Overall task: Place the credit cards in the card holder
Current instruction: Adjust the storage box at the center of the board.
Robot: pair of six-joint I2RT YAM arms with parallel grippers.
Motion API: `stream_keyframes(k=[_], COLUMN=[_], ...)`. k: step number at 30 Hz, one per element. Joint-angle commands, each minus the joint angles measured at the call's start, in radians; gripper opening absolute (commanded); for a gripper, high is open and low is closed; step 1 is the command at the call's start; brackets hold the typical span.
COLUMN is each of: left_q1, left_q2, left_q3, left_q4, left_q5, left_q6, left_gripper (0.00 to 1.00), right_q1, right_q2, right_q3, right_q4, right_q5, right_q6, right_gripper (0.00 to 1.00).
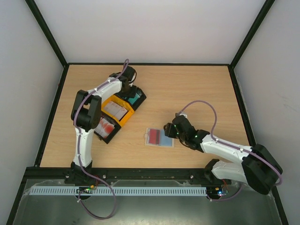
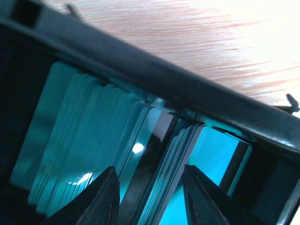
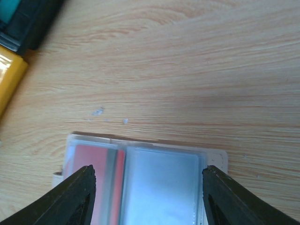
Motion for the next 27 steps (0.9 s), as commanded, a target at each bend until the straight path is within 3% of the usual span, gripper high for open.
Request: stream_keyframes(k=[1, 12, 27], left_q1=[0.017, 0.025, -0.009], left_q2=[0.038, 0.033, -0.040], left_q3=[0.021, 0.020, 0.003], left_q4=[-0.054, -0.064, -0.112], left_q5=[0.129, 0.213, 0.189], left_q6=[0.070, 0.096, 0.050], left_gripper=[0.38, 0.27, 0.33], right_q1=[-0.004, -0.004, -0.004], right_q2=[0.056, 0.183, 0.186], right_q3=[0.030, 0.070, 0.069], right_q4=[-0.003, 0.021, 0.019], right_q5=[0.005, -0.010, -0.012], right_q6=[0.005, 0.005, -0.001], right_gripper=[0.61, 0.61, 0.61])
